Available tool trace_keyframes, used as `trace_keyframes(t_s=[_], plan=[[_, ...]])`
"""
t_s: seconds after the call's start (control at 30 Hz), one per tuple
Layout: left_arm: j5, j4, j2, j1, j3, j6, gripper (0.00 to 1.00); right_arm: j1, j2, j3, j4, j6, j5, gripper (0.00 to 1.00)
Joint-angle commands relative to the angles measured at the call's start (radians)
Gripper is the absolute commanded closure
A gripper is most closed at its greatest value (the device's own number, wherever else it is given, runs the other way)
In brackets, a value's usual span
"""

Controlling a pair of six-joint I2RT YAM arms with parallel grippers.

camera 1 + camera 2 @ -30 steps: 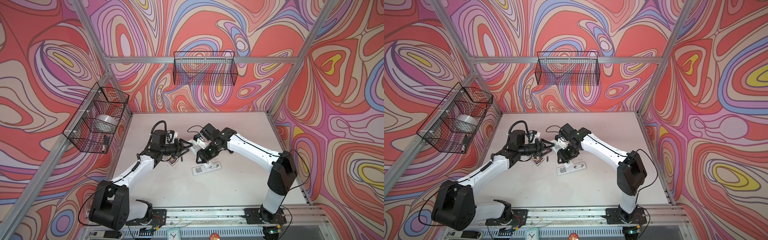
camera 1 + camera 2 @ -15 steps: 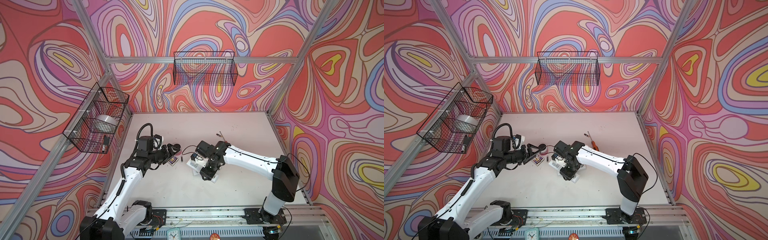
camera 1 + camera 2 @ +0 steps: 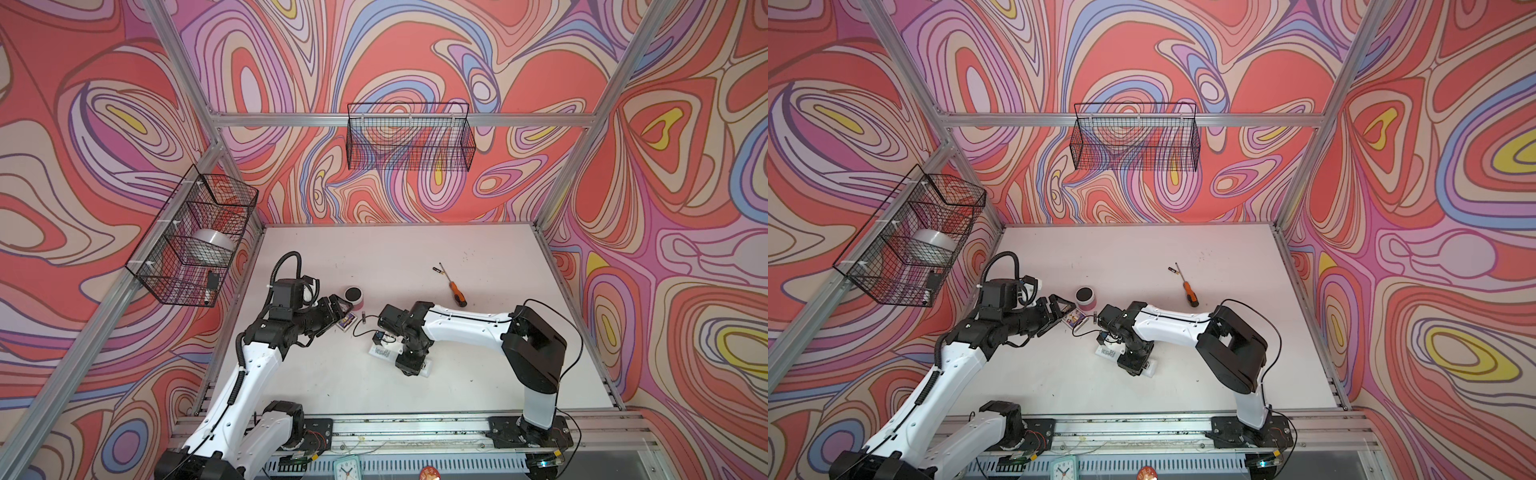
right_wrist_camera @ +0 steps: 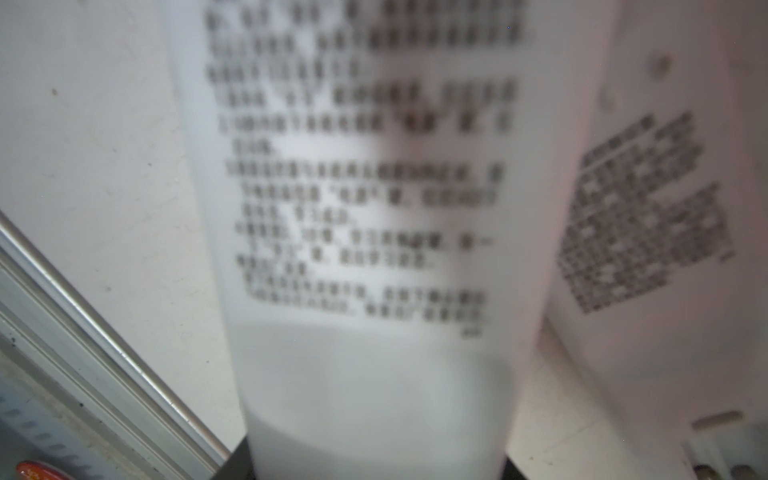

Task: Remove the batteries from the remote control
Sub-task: 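Lower the remote toward the table with the right gripper while the left arm withdraws, then open the right gripper to leave the remote on the table and rise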

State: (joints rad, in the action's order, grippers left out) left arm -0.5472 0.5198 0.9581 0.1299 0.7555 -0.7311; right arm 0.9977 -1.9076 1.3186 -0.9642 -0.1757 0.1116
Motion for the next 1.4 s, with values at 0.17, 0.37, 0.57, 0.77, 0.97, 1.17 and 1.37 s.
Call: trace_keyframes(t_s=[0.17,0.37,0.57,0.77,0.97,1.17,1.37], plan=[[0.029,0.02,0.032,-0.007,0.018,0.014,0.25,0.014,-0.037,-0.029,0.048,-0.039,-0.018,0.6],[0.027,0.003,0.047,-0.007,0.018,0.001,0.24,0.013,-0.041,-0.058,0.059,-0.032,-0.073,0.49],[0.026,0.001,0.049,-0.009,0.015,-0.006,0.24,0.013,-0.024,-0.082,0.06,-0.024,-0.1,0.36],[0.024,-0.019,0.06,-0.01,0.011,-0.021,0.24,0.012,0.001,-0.071,0.038,0.009,-0.125,0.32],[0.022,-0.021,0.063,-0.01,0.022,-0.012,0.24,-0.037,0.228,-0.066,0.054,0.178,-0.148,0.16],[-0.008,-0.077,0.078,-0.01,0.015,-0.031,0.23,-0.357,0.378,-0.07,0.059,0.405,-0.101,0.01],[-0.077,-0.197,0.109,-0.01,0.0,-0.116,0.23,-0.611,0.185,0.08,-0.025,0.451,-0.053,0.04]])
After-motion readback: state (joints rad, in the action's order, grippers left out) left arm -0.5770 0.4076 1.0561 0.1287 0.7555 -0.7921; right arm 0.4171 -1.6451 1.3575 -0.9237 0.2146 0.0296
